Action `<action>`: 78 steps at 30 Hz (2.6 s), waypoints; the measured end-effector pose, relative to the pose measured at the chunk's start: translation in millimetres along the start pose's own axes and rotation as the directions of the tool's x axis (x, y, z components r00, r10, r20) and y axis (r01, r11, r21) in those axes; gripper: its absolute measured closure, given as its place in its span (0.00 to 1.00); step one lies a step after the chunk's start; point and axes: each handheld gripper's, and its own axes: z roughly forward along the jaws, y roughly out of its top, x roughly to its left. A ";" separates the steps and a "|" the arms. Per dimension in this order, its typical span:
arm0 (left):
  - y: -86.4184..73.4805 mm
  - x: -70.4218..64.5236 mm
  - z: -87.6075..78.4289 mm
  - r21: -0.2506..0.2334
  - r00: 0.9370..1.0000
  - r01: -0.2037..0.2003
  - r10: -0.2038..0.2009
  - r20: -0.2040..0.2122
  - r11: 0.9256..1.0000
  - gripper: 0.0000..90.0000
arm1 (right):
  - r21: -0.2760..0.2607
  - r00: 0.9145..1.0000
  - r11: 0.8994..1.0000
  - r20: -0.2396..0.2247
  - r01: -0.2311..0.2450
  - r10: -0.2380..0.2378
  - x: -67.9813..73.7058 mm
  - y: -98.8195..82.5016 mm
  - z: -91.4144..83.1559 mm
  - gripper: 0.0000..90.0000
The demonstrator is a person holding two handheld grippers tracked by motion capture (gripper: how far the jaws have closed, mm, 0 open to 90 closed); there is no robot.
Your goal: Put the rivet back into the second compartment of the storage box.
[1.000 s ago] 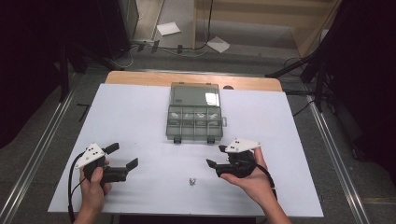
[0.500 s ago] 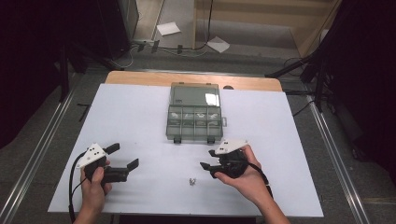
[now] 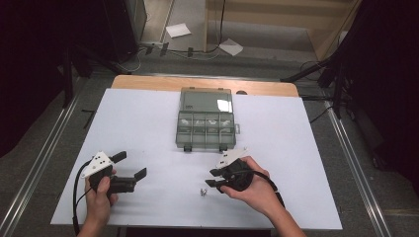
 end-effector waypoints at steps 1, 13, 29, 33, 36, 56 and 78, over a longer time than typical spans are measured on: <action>-0.1 0.1 0.3 -0.002 1.000 -0.001 0.001 0.001 1.000 0.00 | 0.005 1.000 1.000 -0.006 0.007 -0.007 0.9 0.5 1.5 0.72; -0.3 0.3 0.4 -0.002 1.000 -0.001 0.001 0.001 1.000 0.00 | 0.054 0.998 0.997 -0.037 0.052 -0.050 9.1 3.0 15.2 0.78; -0.6 0.8 1.2 0.003 1.000 -0.001 0.001 0.001 1.000 0.00 | 0.127 0.989 0.985 -0.106 0.116 -0.103 10.3 1.1 31.7 0.87; -0.6 0.9 1.3 0.004 1.000 -0.005 0.005 0.002 1.000 0.00 | 0.142 0.988 0.982 -0.108 0.122 -0.107 9.4 -0.2 35.0 0.87; -0.7 0.9 1.5 0.004 1.000 -0.002 0.002 0.004 1.000 0.00 | 0.151 0.989 0.982 -0.114 0.113 -0.097 9.3 -1.1 36.5 0.89; -0.7 -0.1 1.8 0.002 1.000 0.001 -0.001 0.009 1.000 0.00 | 0.113 0.981 0.980 -0.119 0.164 -0.150 13.4 0.9 31.6 0.98; -0.7 -0.5 1.8 0.001 1.000 0.000 0.000 0.009 1.000 0.00 | 0.096 0.984 0.982 -0.085 0.163 -0.156 2.1 21.7 13.8 0.98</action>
